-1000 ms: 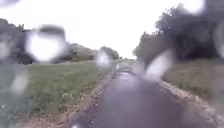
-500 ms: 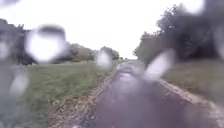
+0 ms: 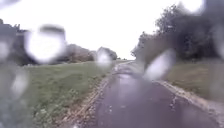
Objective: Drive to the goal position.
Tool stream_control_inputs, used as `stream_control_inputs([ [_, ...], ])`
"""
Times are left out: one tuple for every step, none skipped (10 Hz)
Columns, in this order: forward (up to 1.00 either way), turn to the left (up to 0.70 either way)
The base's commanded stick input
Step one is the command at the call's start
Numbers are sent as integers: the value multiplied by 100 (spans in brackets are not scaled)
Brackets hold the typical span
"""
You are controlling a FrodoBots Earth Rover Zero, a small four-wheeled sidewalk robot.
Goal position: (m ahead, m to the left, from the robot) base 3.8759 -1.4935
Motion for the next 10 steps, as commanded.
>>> stream_control_inputs([
  [70,-14],
  [70,-14],
  [70,-14],
  [70,-14],
  [70,-14],
  [70,-14],
  [70,-14],
  [70,-14],
  [70,-14],
  [70,-14],
])
